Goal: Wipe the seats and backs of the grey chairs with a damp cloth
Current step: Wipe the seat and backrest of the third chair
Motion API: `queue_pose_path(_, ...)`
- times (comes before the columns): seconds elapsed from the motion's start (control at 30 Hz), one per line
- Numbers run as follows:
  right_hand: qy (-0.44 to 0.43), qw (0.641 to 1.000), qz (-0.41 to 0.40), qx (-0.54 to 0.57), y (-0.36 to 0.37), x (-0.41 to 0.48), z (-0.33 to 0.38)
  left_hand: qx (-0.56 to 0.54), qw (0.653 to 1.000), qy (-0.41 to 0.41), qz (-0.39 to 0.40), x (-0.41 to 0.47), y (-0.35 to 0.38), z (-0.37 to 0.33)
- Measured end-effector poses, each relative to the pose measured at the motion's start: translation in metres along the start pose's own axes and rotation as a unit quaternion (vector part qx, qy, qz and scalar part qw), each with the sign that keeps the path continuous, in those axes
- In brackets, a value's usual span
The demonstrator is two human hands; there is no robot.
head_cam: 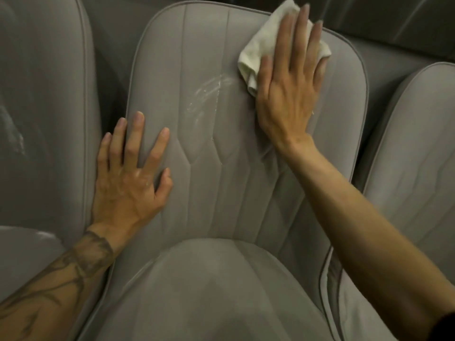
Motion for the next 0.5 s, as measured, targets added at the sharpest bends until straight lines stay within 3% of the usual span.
queue_pose_path(0.1, 0.006, 1.000, 0.000, 0.005, 0.013, -0.030, 0.008, 0.000, 1.000, 0.002, -0.003, 0.001, 0.000, -0.001)
queue_pose_path(0.3, -0.085, 0.979, 0.183, 0.029, 0.043, -0.211, 0.028, 0.004, 1.000, 0.003, -0.004, 0.000, 0.001, -0.001)
queue_pose_path(0.4, -0.075, 0.985, 0.152, 0.022, 0.043, -0.182, 0.025, 0.007, 1.000, 0.000, -0.002, 0.001, 0.000, -0.001)
queue_pose_path(0.5, 0.002, 0.996, 0.085, 0.023, 0.042, -0.119, 0.022, 0.008, 1.000, -0.001, 0.001, 0.000, 0.001, 0.001)
Point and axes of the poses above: each hand's wrist, its own x-axis towards the middle knuckle, its own y-axis out of the palm, z = x × y, the point moved 8 cm from there along x, towards the middle knuckle, and after that the axes turned 7 degrees about z, right-handed, at the moved point
